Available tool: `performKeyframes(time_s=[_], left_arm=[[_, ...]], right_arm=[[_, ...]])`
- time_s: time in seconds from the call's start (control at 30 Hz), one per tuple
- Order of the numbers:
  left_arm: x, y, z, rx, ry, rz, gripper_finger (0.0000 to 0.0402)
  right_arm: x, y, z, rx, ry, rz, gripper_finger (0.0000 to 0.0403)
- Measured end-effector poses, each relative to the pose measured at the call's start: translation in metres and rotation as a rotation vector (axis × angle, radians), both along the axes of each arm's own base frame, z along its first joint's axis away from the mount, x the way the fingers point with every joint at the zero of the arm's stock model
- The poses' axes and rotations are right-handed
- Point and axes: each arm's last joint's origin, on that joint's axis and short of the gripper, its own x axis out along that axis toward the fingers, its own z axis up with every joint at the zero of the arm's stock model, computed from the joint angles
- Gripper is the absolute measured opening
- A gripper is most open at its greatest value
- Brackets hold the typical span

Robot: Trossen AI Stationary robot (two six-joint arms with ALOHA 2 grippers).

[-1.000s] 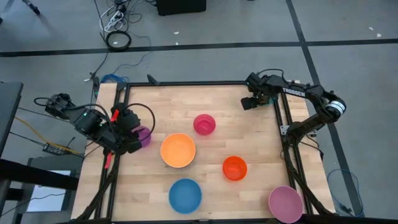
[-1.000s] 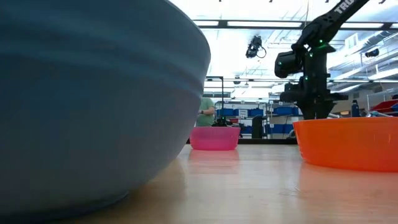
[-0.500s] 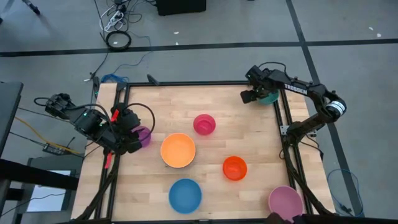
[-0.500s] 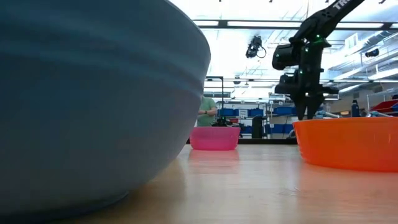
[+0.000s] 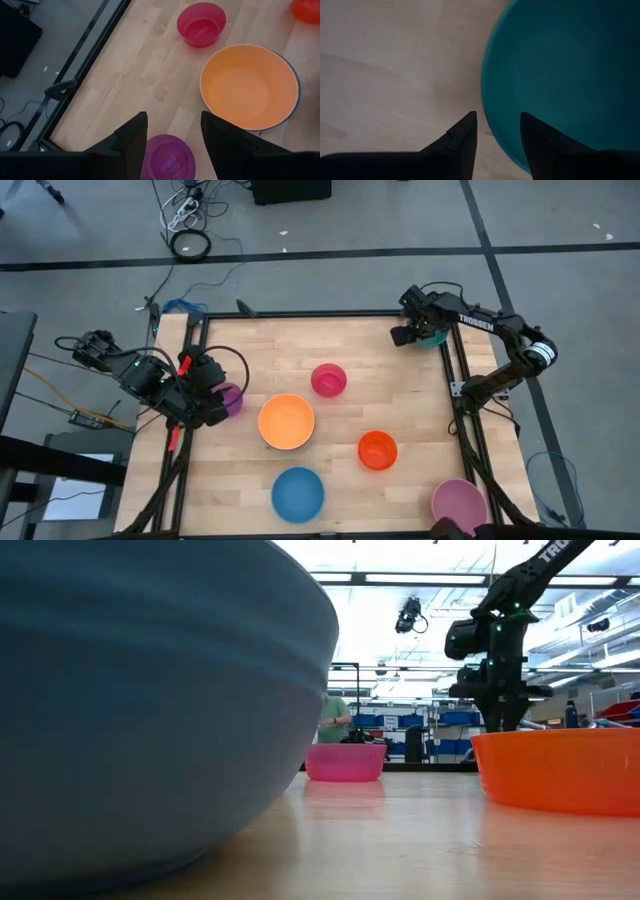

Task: Nest bowls inside each other
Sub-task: Stack the green bowl on top of the yellow bowl

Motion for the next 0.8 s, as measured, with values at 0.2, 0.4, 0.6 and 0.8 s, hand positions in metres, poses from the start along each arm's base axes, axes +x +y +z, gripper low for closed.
performKeyframes(time_s=[0.2,0.4,0.6,0.8], left_arm=[[0.0,0.0,0.0,0.001,0.0,0.0,0.0193],[0.0,0.0,0.0,0.001,0.0,0.0,0.0193],[0.0,0.0,0.0,0.003,-0.001,0.001,0.0193],[0.0,0.0,0.0,0.014,-0.007,0.004,0.0193]], right_arm=[[-0.006,0.008,-0.023,0.033,0.01,-0.007,0.0136],[-0.006,0.013,-0.033,0.05,-0.004,0.031,0.0081],[0.012,0.019,-0.027,0.002,-0.059,0.133,0.0011],[0.056,0.04,-0.002,-0.005,-0.199,0.293,0.0]])
